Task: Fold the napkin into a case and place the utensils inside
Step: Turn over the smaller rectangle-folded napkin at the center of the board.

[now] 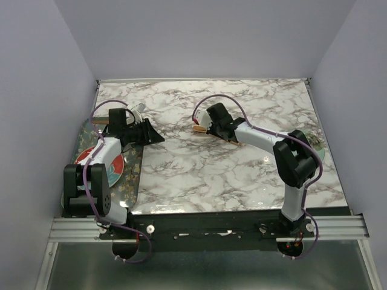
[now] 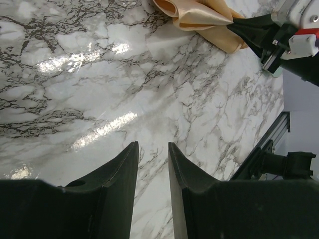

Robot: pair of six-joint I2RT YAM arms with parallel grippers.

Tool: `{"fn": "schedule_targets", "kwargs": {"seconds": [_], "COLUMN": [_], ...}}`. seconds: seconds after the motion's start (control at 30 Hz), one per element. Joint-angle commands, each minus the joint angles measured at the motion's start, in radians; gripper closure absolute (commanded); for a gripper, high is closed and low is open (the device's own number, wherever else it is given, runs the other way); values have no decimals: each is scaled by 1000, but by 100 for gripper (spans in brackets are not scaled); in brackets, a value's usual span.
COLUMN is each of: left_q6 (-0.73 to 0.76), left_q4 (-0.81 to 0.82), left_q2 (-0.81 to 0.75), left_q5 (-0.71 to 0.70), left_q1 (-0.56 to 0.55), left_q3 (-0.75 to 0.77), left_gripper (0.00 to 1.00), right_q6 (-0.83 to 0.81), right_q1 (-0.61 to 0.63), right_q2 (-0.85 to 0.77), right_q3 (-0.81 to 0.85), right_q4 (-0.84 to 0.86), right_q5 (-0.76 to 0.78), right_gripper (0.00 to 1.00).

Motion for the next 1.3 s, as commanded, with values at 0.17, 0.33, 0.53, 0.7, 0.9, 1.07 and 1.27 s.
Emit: {"fn": "schedule_targets", "kwargs": {"seconds": [0.17, 0.33, 0.53, 0.7, 0.9, 1.07, 1.27], "left_q6": [20, 26, 43, 53, 78, 145, 188], "left_q4": [-9, -13, -33, -41, -41, -104, -168], "left_q2": [-51, -57, -66, -66, -57, 13, 148], "left_q5": [27, 26, 26, 34, 58, 73, -6], "left_q1": [18, 20, 21, 23, 18, -20, -187], "left_q3": [-33, -39, -40, -31, 8, 122, 324], "left_gripper": [61, 61, 61, 61, 61, 67, 69], "right_q6": [16, 45, 79, 130, 249, 347, 406], "right_q1": [83, 127, 176, 225, 238, 164, -120], "right_q2": [-82, -91, -110, -146, -225, -324, -344], "right_q3": [-102, -139, -186, -211, -157, -111, -68], "right_q4": [102, 111, 74, 16, -144, -332, -463], "right_q5": [87, 114, 103, 54, -61, -253, -601], "right_gripper": [99, 96, 82, 47, 42, 42, 45]}}
